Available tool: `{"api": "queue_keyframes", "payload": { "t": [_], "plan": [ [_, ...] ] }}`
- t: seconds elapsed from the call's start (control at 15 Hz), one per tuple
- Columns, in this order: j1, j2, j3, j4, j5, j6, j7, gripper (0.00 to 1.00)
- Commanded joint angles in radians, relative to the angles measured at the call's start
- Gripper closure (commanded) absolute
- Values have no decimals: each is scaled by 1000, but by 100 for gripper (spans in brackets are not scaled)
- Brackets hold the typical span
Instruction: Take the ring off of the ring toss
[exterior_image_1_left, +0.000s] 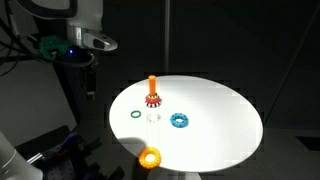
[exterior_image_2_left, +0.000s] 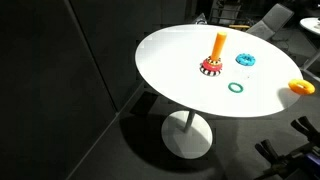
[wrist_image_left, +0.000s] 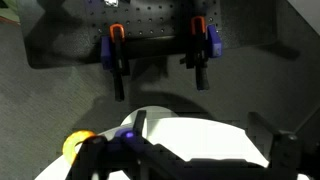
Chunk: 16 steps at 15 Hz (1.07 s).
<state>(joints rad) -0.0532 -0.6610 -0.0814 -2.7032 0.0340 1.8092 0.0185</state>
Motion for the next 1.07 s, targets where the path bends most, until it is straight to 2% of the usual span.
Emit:
{"api": "queue_keyframes", "payload": {
  "t": [0.0, 0.47, 1.0],
  "plan": [
    [-9, 1, 8, 2, 4, -3, -5, 0],
    [-12, 48, 9, 16, 7, 62, 9, 0],
    [-1, 215, 8, 63, 20, 307, 4, 0]
  ]
}}
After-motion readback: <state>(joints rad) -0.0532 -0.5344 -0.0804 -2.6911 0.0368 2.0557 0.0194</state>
